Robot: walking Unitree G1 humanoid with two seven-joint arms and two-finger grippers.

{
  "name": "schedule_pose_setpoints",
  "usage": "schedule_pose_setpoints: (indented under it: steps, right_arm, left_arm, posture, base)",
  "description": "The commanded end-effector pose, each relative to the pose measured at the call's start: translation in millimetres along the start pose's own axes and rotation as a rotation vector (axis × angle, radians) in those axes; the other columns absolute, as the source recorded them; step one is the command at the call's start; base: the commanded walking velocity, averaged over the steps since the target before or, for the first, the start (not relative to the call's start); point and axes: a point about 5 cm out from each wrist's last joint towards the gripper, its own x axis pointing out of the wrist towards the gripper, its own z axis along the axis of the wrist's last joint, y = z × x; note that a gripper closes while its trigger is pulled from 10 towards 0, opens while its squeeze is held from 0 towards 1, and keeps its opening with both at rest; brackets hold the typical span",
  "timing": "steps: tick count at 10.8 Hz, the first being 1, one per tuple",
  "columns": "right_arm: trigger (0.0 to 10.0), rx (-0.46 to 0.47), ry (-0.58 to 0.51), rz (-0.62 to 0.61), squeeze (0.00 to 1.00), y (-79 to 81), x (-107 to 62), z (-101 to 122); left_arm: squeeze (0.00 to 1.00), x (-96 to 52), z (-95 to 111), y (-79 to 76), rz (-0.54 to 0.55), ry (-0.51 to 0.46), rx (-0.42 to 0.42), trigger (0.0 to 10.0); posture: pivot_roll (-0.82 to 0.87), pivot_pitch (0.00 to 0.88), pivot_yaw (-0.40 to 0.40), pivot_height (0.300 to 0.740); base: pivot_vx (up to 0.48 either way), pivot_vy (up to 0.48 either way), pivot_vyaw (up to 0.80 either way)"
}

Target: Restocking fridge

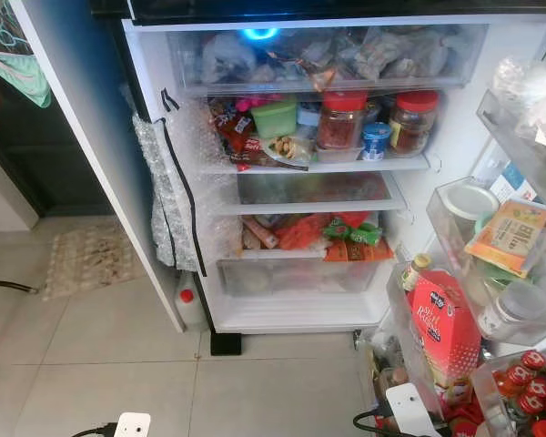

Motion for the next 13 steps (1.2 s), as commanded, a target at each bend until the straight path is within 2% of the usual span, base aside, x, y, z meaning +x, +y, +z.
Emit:
schedule_pose_setpoints:
  steps: [1,4,6,7,8,9,10,11,12,13]
  right_arm:
    - [10.0,-0.012,0.023,-0.022,0.00,-7.5,0.1,-4]
    - [10.0,-0.028,0.034,-0.049,0.00,-8.9,0.1,-5]
    - [10.0,-0.035,0.048,-0.062,0.00,-9.6,0.1,-6]
    - [10.0,-0.035,0.050,-0.061,0.00,-9.5,0.1,-6]
    - [10.0,-0.035,0.051,-0.058,0.00,-9.2,0.1,-6]
    - [10.0,-0.034,0.051,-0.056,0.00,-9.3,0.2,-6]
    - [10.0,-0.033,0.051,-0.055,0.00,-9.1,0.2,-6]
    - [10.0,-0.031,0.050,-0.051,0.00,-9.1,0.2,-6]
    - [10.0,-0.033,0.054,-0.051,0.00,-8.9,0.2,-6]
    - [10.0,-0.033,0.055,-0.051,0.00,-8.7,0.2,-6]
  left_arm:
    - [0.00,-1.0,-3,2.5,0.012,-0.001,0.010,10.0]
    - [0.00,-1.9,4,4.0,0.040,-0.085,0.031,10.0]
    - [0.00,-3.4,11,5.9,0.084,-0.162,0.081,10.0]
    - [0.00,-4.2,116,29.8,0.122,-0.546,0.080,10.0]
    - [0.00,-6.8,130,31.3,0.108,-0.600,0.060,10.0]
    - [0.00,-12.6,149,29.1,0.082,-0.694,0.042,10.0]
    - [0.00,-23.8,170,25.4,0.058,-0.817,0.066,10.0]
    - [0.00,-44.3,197,18.1,0.023,-0.959,0.045,10.0]
    - [0.00,-63.7,211,2.7,-0.061,-1.046,0.041,10.0]
    - [0.00,-71.7,214,-5.7,-0.104,-1.071,0.030,10.0]
  posture:
    - [-0.03,0.037,0.014,0.740]
    - [-0.03,0.039,0.012,0.740]
    - [-0.02,0.038,0.013,0.740]
    - [-0.02,0.038,0.013,0.740]
    - [-0.02,0.038,0.012,0.740]
    - [-0.02,0.039,0.012,0.740]
    - [-0.02,0.038,0.012,0.740]
    - [-0.03,0.037,0.014,0.740]
    - [-0.02,0.035,0.017,0.740]
    - [-0.02,0.033,0.019,0.740]
  base:
    - [0.000,0.000,0.00]
    - [0.000,0.000,0.00]
    - [0.000,0.000,0.00]
    - [0.000,0.000,0.00]
    - [0.000,0.000,0.00]
    - [0.000,0.000,0.00]
    - [0.000,0.000,0.00]
    - [0.000,0.000,0.00]
    - [0.000,0.000,0.00]
    - [0.000,0.000,0.00]
